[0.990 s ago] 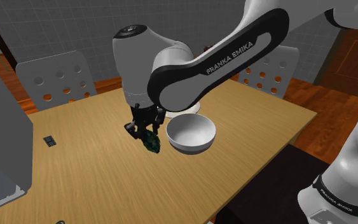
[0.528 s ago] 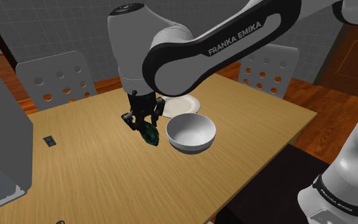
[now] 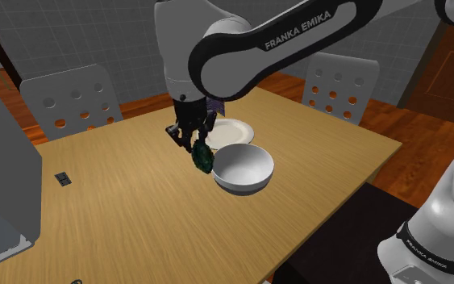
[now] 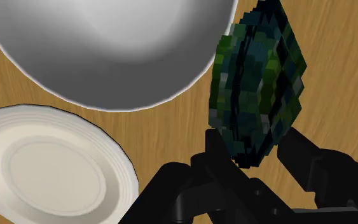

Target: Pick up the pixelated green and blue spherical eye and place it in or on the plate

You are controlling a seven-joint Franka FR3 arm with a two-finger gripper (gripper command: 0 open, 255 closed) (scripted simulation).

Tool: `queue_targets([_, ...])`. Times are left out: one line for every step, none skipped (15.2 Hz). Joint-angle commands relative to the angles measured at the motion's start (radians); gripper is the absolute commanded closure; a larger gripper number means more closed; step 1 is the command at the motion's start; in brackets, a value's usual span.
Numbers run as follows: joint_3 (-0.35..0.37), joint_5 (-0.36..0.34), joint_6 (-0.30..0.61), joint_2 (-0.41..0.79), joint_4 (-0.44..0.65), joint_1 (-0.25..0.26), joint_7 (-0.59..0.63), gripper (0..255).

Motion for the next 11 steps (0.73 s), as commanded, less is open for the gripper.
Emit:
queue_targets([-0.016, 0.014, 0.01, -0.015, -0.012, -0.033, -0.054, 255])
queue_targets([-0.025, 0.019, 0.014, -0.018, -0.014, -0.048, -0.079, 255])
queue_targets([-0.033, 0.024, 0.018, -0.02, -0.016, -0.062, -0.103, 255])
queue_targets([-0.042, 0.028, 0.021, -0.021, -0.016, -0.076, -0.127, 255])
queue_targets([-0.051, 0.031, 0.024, -0.022, -0.014, -0.09, -0.151, 255])
queue_targets([-0.059, 0.035, 0.026, -0.021, -0.012, -0.103, -0.175, 255])
queue_targets([-0.068, 0.038, 0.028, -0.019, -0.008, -0.117, -0.198, 255])
queue_targets([-0.077, 0.04, 0.029, -0.016, -0.003, -0.13, -0.221, 255])
queue_targets([-0.085, 0.042, 0.031, -0.012, 0.003, -0.142, -0.244, 255])
queue_targets([-0.094, 0.044, 0.031, -0.008, 0.01, -0.155, -0.266, 255])
queue_targets([-0.102, 0.045, 0.031, -0.002, 0.018, -0.167, -0.289, 255])
